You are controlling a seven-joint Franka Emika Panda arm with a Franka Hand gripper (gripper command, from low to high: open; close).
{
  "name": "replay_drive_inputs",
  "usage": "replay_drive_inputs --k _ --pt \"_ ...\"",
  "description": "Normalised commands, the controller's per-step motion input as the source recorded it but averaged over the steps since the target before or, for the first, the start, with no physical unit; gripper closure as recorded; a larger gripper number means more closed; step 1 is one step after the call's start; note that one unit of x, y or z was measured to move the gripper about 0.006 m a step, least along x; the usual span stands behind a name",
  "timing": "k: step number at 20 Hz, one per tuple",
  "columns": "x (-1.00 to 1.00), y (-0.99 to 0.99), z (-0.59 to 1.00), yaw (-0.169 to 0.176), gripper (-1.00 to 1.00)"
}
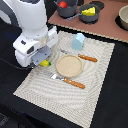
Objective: Interact with the objects in diverse but meaningful ways.
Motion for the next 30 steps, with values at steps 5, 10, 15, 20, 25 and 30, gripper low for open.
replay_drive_inputs --k 5,10,15,20,25,30 --pt "-0.03 -0.02 0.00 0.013 1.00" --pt "-0.01 -0.05 -0.01 0.013 1.00" --pt "0.00 -0.05 -0.02 0.000 1.00" --pt "0.00 -0.15 0.09 0.000 1.00" --pt "-0.08 -0.11 0.47 0.001 1.00" --pt "-0.07 -0.06 1.00 0.006 1.00"
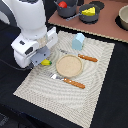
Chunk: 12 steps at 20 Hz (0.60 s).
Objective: Interact with the objects in diverse but meaningful ways.
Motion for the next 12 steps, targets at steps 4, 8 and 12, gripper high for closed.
replay_drive_inputs --k 4,8,12 --pt "0.17 -0.24 1.00 0.002 1.00" --pt "0.52 -0.60 0.93 0.008 1.00" --pt "0.67 -0.79 0.76 0.000 1.00"
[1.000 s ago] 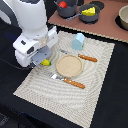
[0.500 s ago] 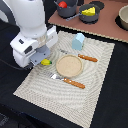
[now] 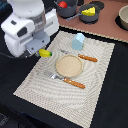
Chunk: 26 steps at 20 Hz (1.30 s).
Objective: Interact with the objects in diverse but meaningful ways.
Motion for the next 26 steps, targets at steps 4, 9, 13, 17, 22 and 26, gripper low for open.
replay_drive_inputs --k 4,9,13,17,22,26 --pt "0.68 -0.81 0.62 0.000 1.00" --pt "0.74 -0.77 0.44 0.000 1.00" --pt "0.86 -0.64 0.21 0.000 1.00" --pt "0.88 -0.61 0.06 0.000 1.00" --pt "0.93 -0.56 0.00 0.000 1.00" --pt "0.93 -0.53 -0.07 0.000 1.00"
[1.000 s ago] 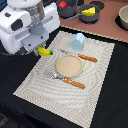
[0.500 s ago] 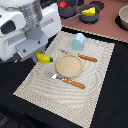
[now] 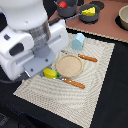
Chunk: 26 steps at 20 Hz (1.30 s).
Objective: Interact with the objects in diverse but meaningful ways.
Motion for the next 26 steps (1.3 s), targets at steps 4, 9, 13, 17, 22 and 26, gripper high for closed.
replay_drive_inputs --k 4,9,13,17,22,26 --pt "0.78 -0.44 -0.21 0.000 1.00" --pt "0.58 -0.13 -0.24 0.005 1.00" --pt "0.29 0.00 -0.24 0.013 1.00" --pt "0.13 0.00 -0.06 0.000 1.00" --pt "0.23 -0.12 0.40 0.001 -1.00" --pt "0.32 -0.10 0.81 0.000 -1.00"
